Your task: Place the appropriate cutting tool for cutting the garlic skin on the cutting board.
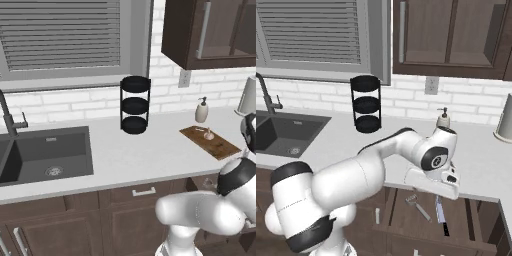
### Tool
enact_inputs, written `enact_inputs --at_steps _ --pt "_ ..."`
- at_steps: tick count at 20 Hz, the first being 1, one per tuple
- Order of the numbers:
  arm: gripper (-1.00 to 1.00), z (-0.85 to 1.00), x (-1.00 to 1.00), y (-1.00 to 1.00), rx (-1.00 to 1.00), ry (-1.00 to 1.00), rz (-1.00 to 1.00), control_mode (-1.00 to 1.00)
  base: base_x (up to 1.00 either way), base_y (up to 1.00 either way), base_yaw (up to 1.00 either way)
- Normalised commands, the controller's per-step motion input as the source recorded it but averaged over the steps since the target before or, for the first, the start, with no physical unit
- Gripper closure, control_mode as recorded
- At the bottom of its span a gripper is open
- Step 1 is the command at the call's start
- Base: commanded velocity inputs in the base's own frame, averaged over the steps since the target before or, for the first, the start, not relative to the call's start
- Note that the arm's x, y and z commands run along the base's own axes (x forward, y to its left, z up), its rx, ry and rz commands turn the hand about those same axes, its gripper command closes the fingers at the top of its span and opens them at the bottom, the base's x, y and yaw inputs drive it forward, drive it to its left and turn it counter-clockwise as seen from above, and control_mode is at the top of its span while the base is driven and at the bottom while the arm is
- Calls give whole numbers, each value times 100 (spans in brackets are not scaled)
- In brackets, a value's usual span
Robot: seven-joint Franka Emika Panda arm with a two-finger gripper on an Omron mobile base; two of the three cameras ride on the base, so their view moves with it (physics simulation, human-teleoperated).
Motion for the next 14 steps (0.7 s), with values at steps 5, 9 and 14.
enact_inputs --at_steps 5,9,14 --pt "-100 -64 -4 -43 0 -8 10 -100 0 0 0" --pt "-100 -60 0 -21 0 -10 10 -100 0 0 0" --pt "-100 -55 0 -6 0 3 8 -100 0 0 0"
